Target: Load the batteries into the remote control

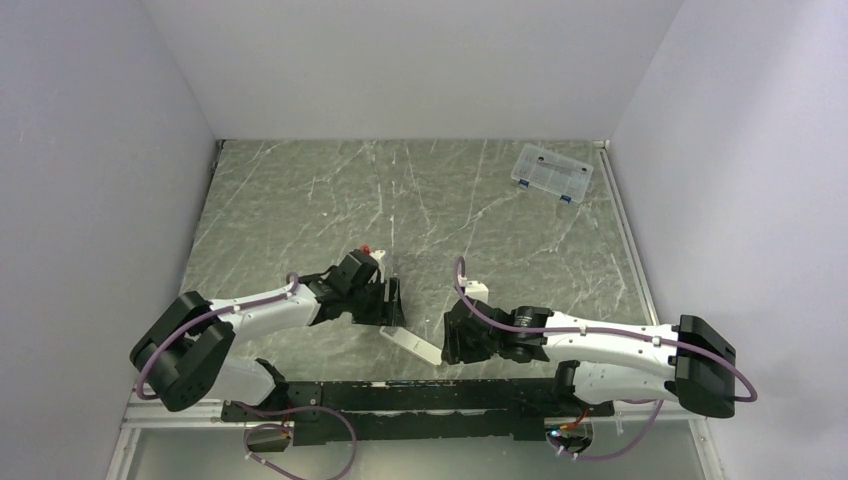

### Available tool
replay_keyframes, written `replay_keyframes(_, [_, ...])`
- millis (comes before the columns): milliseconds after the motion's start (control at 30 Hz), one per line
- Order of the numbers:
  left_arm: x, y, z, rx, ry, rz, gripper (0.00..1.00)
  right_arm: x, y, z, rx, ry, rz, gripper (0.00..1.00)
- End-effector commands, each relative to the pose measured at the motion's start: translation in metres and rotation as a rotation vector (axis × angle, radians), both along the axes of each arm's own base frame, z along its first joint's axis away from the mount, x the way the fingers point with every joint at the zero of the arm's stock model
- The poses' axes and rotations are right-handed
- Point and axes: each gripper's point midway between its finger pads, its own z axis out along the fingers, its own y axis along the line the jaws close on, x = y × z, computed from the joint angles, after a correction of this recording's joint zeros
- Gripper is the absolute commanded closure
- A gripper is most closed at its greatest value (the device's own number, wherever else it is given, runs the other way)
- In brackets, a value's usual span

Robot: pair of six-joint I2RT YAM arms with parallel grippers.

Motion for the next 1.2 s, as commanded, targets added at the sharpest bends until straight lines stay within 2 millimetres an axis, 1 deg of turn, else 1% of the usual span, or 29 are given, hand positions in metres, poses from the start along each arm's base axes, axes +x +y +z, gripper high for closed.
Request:
replay_keyframes(0, [-0.007,-0.002,-0.002,-0.034,0.019,-0.002,0.3,0.003,0.003,0.005,0.031,-0.011,-0.021,0.53])
replay_keyframes(133, [-0.012,0.0,-0.002,-0.046,0.027,0.002,0.32,0.003,0.004,0.002,0.023,-0.005,-0.019,0.53])
replay_keyframes(433, [-0.017,0.002,0.005,-0.065,0.024,-0.001,0.34,0.005,0.005,0.0,0.004,0.005,-0.047,0.52])
replay_keyframes(700, [-0.024,0.002,0.004,-0.088,0.034,0.004,0.36,0.007,0.008,-0.002,-0.009,0.018,-0.071,0.52])
replay_keyframes(1167, [-0.035,0.002,0.007,-0.125,0.038,0.01,0.4,0.018,0.009,0.0,-0.04,-0.006,-0.117,0.5])
